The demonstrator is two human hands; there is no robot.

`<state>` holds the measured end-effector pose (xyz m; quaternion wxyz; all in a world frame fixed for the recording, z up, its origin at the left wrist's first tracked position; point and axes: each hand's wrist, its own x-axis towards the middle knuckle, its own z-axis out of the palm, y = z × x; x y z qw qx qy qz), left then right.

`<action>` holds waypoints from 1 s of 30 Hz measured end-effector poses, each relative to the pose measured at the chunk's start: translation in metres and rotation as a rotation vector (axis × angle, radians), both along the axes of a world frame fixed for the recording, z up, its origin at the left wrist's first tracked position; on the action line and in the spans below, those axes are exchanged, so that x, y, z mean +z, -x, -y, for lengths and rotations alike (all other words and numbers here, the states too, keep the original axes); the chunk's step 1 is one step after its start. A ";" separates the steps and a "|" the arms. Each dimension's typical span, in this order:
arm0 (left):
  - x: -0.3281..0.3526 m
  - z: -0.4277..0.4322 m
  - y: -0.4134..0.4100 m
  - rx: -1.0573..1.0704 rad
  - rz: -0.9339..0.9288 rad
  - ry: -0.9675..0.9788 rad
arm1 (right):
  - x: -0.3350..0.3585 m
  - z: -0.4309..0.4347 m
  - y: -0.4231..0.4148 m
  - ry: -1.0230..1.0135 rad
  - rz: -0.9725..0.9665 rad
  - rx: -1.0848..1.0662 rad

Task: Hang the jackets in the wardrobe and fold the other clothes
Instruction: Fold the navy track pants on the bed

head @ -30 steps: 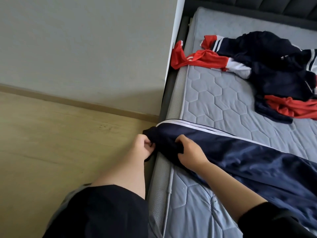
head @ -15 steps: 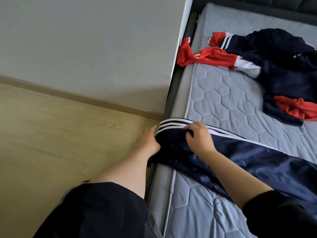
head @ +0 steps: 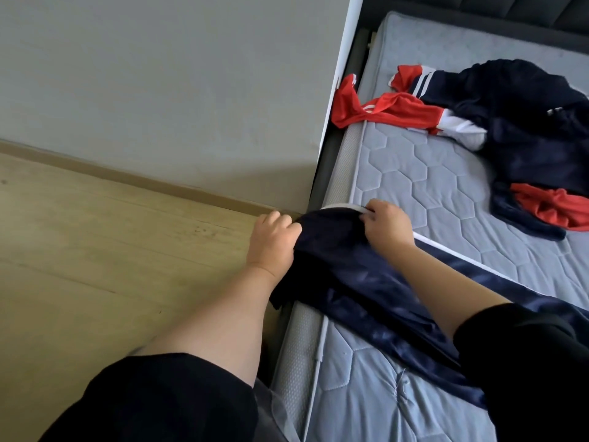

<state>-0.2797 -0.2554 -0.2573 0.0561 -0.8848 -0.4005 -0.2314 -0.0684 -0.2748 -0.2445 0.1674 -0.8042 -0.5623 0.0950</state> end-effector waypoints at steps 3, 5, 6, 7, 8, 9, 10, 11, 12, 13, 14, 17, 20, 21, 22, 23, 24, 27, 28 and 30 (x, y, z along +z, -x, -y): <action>-0.018 0.011 0.005 0.075 -0.429 0.488 | -0.006 0.003 -0.002 0.158 -0.007 -0.002; -0.034 0.019 0.009 0.184 -0.581 0.881 | -0.016 0.012 -0.003 0.267 0.114 0.032; -0.037 0.020 0.010 0.209 -0.556 0.980 | -0.020 0.018 -0.003 0.221 0.147 0.038; -0.039 0.019 0.009 0.228 -0.502 1.029 | -0.022 0.023 -0.002 0.137 0.155 0.043; -0.039 0.017 0.006 0.258 -0.410 1.045 | -0.024 0.030 0.000 0.034 0.152 0.054; -0.039 0.014 0.003 0.293 -0.299 1.035 | -0.026 0.035 0.002 -0.069 0.148 0.077; -0.039 0.012 0.000 0.315 -0.190 1.018 | -0.027 0.042 0.005 -0.115 0.133 0.100; -0.039 0.011 -0.004 0.315 -0.109 1.005 | -0.027 0.047 0.007 -0.100 0.097 0.126; -0.041 0.011 -0.006 0.288 -0.063 1.008 | -0.026 0.053 0.010 -0.024 0.062 0.153; -0.044 0.012 -0.008 0.251 -0.043 1.029 | -0.028 0.061 0.013 0.090 0.034 0.187; -0.047 0.014 -0.009 0.218 -0.032 1.056 | -0.029 0.068 0.014 0.146 0.034 0.216; -0.042 0.017 -0.013 0.173 0.022 0.978 | -0.027 0.090 0.007 -0.087 0.071 0.144; -0.025 0.023 -0.025 0.102 0.035 0.690 | -0.022 0.115 -0.006 -0.054 0.040 0.024; -0.018 0.027 -0.032 0.055 0.002 0.614 | -0.022 0.125 -0.008 -0.025 0.085 0.081; -0.013 0.034 -0.039 -0.012 -0.044 0.554 | -0.024 0.135 -0.010 -0.034 0.152 0.174; -0.009 0.043 -0.047 -0.096 -0.107 0.500 | -0.026 0.146 -0.010 -0.038 0.207 0.277; -0.006 0.052 -0.055 -0.196 -0.174 0.452 | -0.027 0.156 -0.010 -0.021 0.252 0.359; -0.006 0.078 -0.071 -0.417 -0.362 0.401 | -0.031 0.173 -0.016 0.012 0.375 0.455; -0.008 0.083 -0.073 -0.436 -0.428 0.412 | -0.031 0.176 -0.018 0.014 0.419 0.447; -0.014 0.089 -0.073 -0.451 -0.535 0.397 | -0.031 0.181 -0.020 -0.030 0.480 0.406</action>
